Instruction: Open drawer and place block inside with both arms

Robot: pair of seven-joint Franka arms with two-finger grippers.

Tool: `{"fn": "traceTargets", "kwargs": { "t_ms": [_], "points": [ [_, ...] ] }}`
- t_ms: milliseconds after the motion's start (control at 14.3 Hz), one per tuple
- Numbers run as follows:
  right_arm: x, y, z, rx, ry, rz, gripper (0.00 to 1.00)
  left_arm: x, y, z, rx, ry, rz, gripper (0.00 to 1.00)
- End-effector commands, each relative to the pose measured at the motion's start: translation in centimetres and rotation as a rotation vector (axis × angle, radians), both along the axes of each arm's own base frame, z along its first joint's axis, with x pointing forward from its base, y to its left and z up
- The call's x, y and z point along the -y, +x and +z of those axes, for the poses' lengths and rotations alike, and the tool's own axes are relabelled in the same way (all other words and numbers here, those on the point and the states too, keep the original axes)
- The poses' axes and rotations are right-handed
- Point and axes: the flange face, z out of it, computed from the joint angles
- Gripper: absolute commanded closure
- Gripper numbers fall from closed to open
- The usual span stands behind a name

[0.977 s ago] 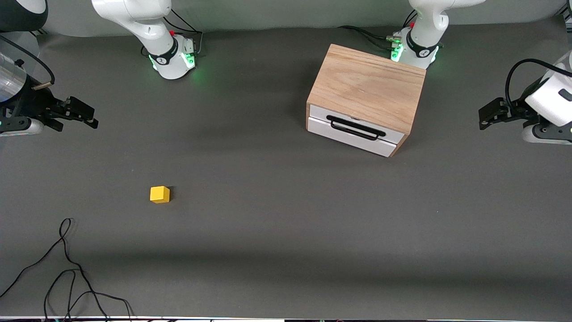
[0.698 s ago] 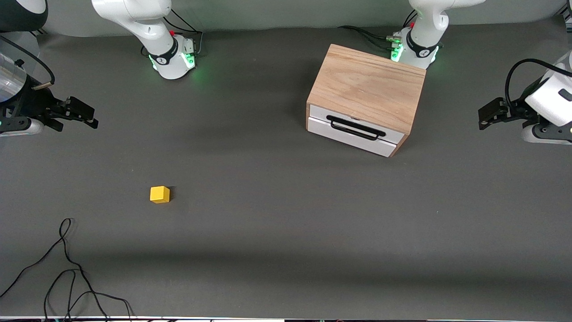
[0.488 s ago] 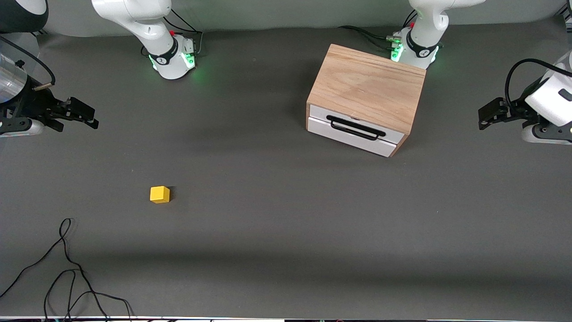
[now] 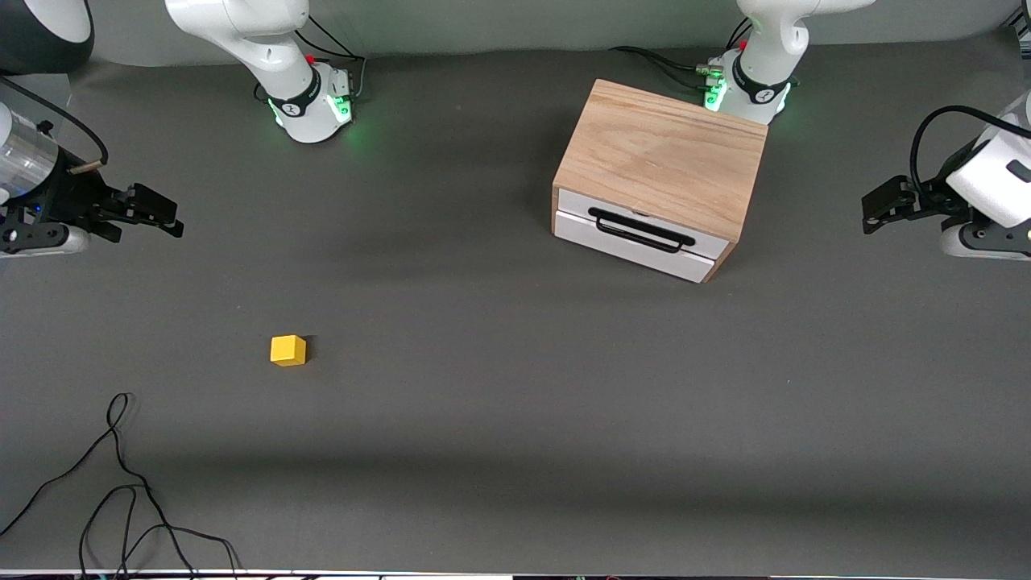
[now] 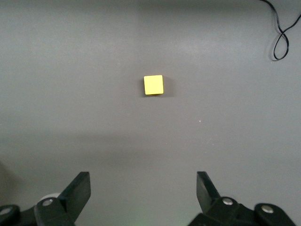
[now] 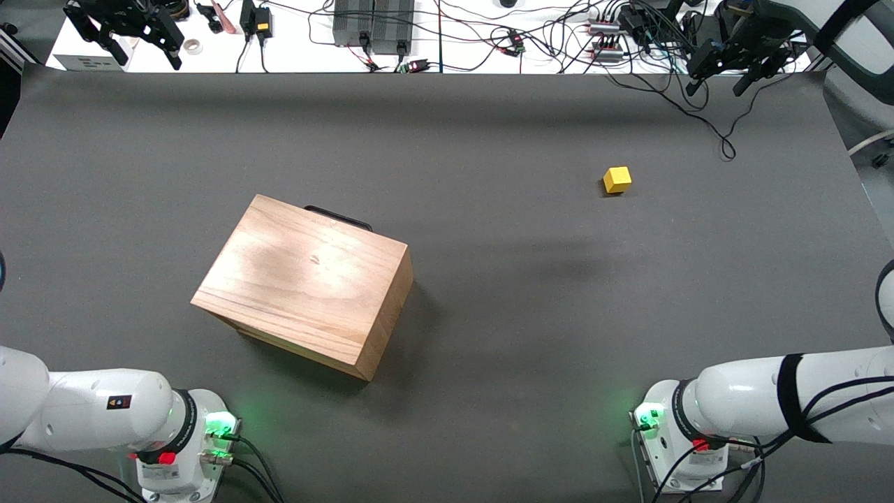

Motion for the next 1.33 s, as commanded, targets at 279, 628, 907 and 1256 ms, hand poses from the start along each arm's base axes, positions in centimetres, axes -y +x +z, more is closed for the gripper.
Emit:
{"fn": "traceTargets", "kwargs": {
  "t_ms": [279,628,907,1256],
  "points": [
    [-0.1,2.1,-2.8,0.000,-0.005,0.016,0.00,-0.2,-0.7,0.4,0.017,-0.009,-0.008,0.01],
    [-0.4,3.4,-4.7,-0.011,-0.009,0.019,0.00,-0.2,-0.7,0.4,0.017,-0.009,-0.008,0.01],
    [-1.7,4.2,-6.2,-0.019,-0.011,0.040,0.00,-0.2,-0.7,0.3,0.016,-0.008,-0.007,0.01],
    [-2.1,4.9,-7.8,-0.030,-0.015,0.042,0.00,0.7,-0.7,0.3,0.018,-0.009,-0.008,0.01]
  ]
}}
